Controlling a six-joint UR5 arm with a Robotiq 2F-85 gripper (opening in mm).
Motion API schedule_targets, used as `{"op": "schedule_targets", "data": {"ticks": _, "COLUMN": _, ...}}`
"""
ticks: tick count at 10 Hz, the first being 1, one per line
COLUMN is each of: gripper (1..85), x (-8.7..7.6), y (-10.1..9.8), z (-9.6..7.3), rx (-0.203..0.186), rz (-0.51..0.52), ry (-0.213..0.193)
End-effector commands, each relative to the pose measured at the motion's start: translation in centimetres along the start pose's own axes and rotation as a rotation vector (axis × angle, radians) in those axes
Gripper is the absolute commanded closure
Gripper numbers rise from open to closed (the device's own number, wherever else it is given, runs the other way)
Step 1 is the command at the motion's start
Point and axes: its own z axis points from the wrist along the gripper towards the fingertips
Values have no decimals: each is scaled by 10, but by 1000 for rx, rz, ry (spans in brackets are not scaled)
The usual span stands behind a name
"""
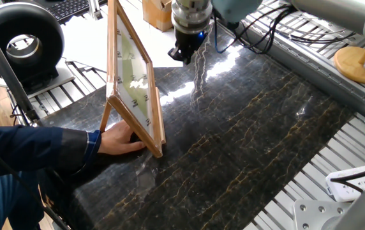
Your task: Take the photo frame down from the bracket
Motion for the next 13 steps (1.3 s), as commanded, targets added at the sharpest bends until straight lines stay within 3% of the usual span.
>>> {"op": "schedule_targets", "data": {"ticks": 1, "gripper": 847, "x": 30, "y": 11, "z": -76, "rx": -19, "rz": 42, "ry": 192}}
{"op": "schedule_targets", "data": {"ticks": 2, "gripper": 847, "x": 36, "y": 23, "z": -107, "rx": -36, "rz": 83, "ry": 260}}
{"op": "schedule_targets", "data": {"ticks": 3, "gripper": 847, "x": 39, "y": 30, "z": -126, "rx": -18, "rz": 113, "ry": 288}}
{"op": "schedule_targets", "data": {"ticks": 4, "gripper": 847, "x": 39, "y": 33, "z": -134, "rx": 12, "rz": 133, "ry": 289}}
{"op": "schedule_targets", "data": {"ticks": 6, "gripper": 847, "x": 38, "y": 44, "z": -133, "rx": -11, "rz": 178, "ry": 289}}
{"op": "schedule_targets", "data": {"ticks": 7, "gripper": 847, "x": 30, "y": 50, "z": -131, "rx": -34, "rz": 210, "ry": 261}}
{"op": "schedule_targets", "data": {"ticks": 9, "gripper": 847, "x": -2, "y": 49, "z": -125, "rx": -44, "rz": 212, "ry": 135}}
{"op": "schedule_targets", "data": {"ticks": 10, "gripper": 847, "x": -26, "y": 43, "z": -122, "rx": -28, "rz": 180, "ry": 39}}
{"op": "schedule_targets", "data": {"ticks": 11, "gripper": 847, "x": -42, "y": 41, "z": -122, "rx": -27, "rz": 158, "ry": -21}}
{"op": "schedule_targets", "data": {"ticks": 12, "gripper": 847, "x": -48, "y": 40, "z": -122, "rx": -26, "rz": 138, "ry": -46}}
{"op": "schedule_targets", "data": {"ticks": 13, "gripper": 847, "x": -45, "y": 40, "z": -122, "rx": -26, "rz": 130, "ry": -34}}
